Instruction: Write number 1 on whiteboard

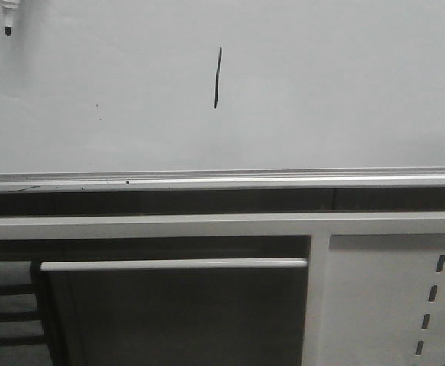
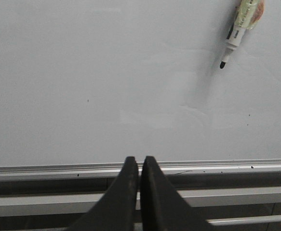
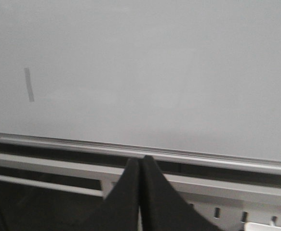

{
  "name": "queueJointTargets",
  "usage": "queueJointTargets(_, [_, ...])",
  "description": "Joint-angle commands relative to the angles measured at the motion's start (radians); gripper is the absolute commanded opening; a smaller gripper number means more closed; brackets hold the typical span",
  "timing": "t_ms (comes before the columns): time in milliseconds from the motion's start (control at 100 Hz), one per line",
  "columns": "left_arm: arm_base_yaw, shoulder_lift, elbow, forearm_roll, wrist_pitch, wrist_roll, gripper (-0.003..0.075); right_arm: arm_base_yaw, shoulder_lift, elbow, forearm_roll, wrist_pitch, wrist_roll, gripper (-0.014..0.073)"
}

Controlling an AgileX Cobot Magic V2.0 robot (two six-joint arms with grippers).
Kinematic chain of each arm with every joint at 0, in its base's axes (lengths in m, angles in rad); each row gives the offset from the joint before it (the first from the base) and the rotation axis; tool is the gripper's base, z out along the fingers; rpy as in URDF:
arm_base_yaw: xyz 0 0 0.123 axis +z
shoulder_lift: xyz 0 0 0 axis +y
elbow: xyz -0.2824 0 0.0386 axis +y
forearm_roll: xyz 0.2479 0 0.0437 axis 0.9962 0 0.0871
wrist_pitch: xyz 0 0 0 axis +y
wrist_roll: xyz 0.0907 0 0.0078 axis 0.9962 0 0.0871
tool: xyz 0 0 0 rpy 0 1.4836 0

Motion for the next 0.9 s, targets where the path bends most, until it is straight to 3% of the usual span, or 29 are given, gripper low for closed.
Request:
queueJointTargets(0, [0.003,-0.023,0.040,0.000,-0.071,-0.009,-0.0020,-0.028,-0.007,0.010,-0.207,-0.143,0.197,-0.0064])
queueJointTargets(250, [0.003,-0.023,0.040,0.000,-0.071,-0.009,-0.0020,-0.059,-0.017,0.197,-0.237,-0.324,0.205,-0.0064])
queueJointTargets(490, [0.003,-0.021,0.040,0.000,-0.069,-0.009,-0.0020,-0.065,-0.017,0.198,-0.298,-0.231,0.213,-0.0064])
queueJointTargets(890, [0.003,-0.021,0.040,0.000,-0.069,-0.009,-0.0020,-0.065,-0.017,0.196,-0.296,-0.252,0.213,-0.0064])
